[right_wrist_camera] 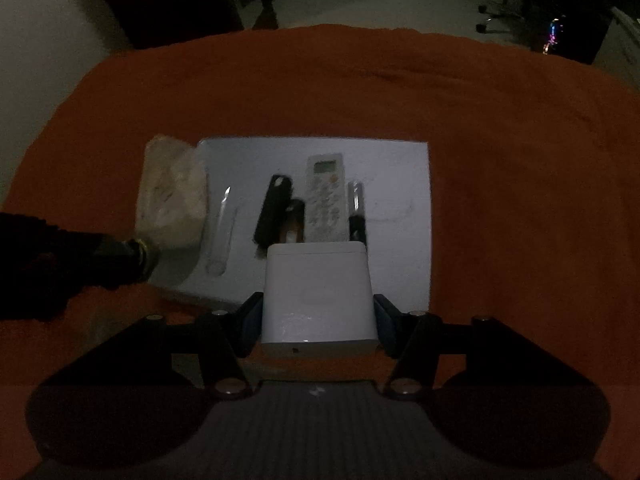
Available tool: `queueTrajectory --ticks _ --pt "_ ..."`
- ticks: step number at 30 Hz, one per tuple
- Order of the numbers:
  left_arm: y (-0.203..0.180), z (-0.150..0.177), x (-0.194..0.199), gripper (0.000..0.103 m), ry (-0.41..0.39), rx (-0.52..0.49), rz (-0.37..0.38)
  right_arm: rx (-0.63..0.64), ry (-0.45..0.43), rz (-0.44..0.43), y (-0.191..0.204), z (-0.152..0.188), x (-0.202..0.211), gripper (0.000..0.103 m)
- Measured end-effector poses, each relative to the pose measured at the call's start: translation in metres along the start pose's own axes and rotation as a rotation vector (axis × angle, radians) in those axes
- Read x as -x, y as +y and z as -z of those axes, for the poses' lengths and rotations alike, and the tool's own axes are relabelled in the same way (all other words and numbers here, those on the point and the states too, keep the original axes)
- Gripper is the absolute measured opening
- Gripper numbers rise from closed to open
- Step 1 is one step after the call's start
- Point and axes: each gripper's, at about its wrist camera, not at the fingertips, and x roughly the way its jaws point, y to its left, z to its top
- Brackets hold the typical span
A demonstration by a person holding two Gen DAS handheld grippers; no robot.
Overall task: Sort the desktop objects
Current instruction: 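Carry the charger cube and figurine with both tools into the white box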
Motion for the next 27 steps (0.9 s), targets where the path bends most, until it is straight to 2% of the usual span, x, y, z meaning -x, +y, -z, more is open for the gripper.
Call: queueTrajectory --ticks 6,10,14,19,27 --pt "-0.014 0.034 0.022 0.032 -0.009 -0.051 0.015 0.027 0.026 -0.038 0.013 0.031 0.018 0.059" --pt "-0.022 0.061 0.028 0.032 0.016 -0.07 0.034 0.03 0.046 -0.068 0.019 0.054 0.023 0.059" --pt "-0.031 0.089 0.029 0.032 0.042 -0.095 0.056 0.03 0.089 -0.087 0.02 0.078 0.018 0.059" --pt "-0.047 0.13 0.026 0.032 0.027 -0.138 0.046 0.022 0.156 -0.092 0.019 0.106 0.0 0.059" --pt "-0.042 0.157 0.0 0.032 0.086 -0.051 -0.015 0.029 0.224 -0.072 0.021 0.141 -0.026 0.059"
